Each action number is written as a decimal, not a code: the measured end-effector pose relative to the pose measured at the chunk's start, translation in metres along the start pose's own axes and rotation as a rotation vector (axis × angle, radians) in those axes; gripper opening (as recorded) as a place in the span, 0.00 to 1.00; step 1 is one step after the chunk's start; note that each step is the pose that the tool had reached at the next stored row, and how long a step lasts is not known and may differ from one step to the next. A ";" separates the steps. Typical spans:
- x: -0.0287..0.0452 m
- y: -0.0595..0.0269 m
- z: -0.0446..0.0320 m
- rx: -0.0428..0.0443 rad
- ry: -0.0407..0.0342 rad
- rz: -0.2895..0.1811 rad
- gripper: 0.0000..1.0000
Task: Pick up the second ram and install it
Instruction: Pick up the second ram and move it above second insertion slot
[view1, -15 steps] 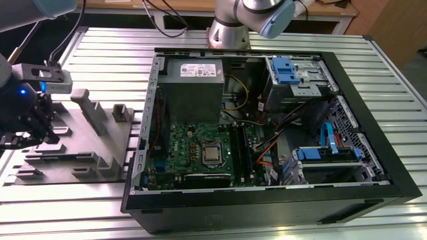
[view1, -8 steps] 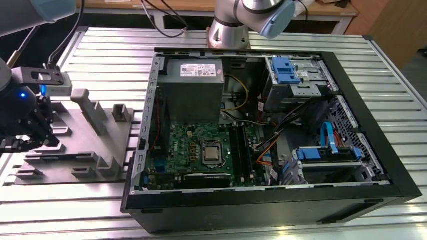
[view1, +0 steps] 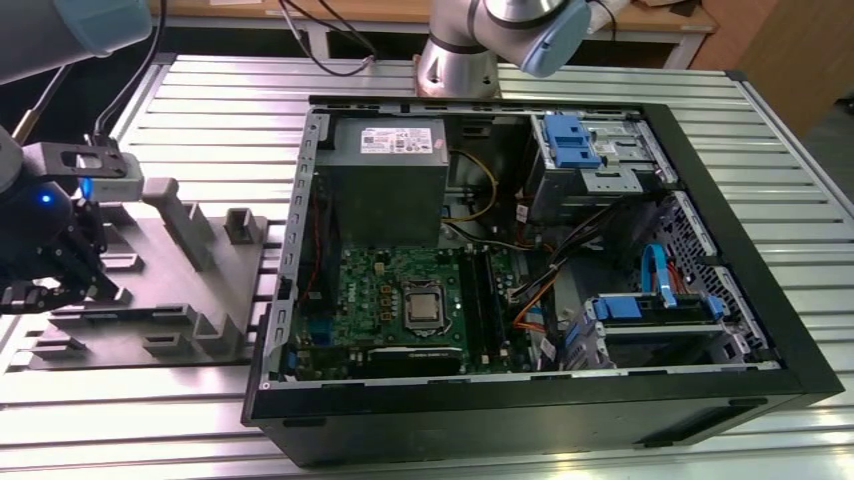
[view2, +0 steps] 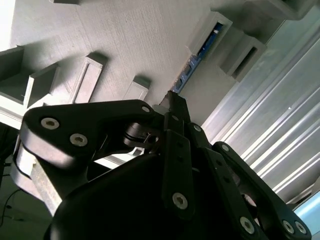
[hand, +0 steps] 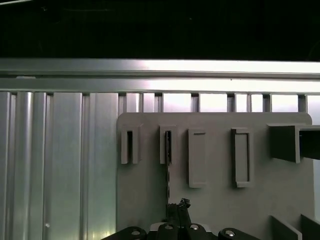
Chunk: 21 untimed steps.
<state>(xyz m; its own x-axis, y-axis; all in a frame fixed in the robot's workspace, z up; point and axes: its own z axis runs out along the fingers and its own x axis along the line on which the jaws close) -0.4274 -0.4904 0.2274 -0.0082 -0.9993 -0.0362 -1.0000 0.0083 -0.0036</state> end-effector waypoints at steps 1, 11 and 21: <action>0.0002 0.0000 0.0005 0.0001 -0.0002 -0.001 0.10; 0.0032 0.0001 0.0048 -0.0003 0.0001 -0.005 0.10; 0.0084 0.0002 0.0084 -0.0004 0.0000 -0.014 0.10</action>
<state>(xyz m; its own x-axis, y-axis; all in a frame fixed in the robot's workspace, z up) -0.4277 -0.4985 0.2187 0.0059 -0.9993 -0.0362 -1.0000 -0.0058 -0.0037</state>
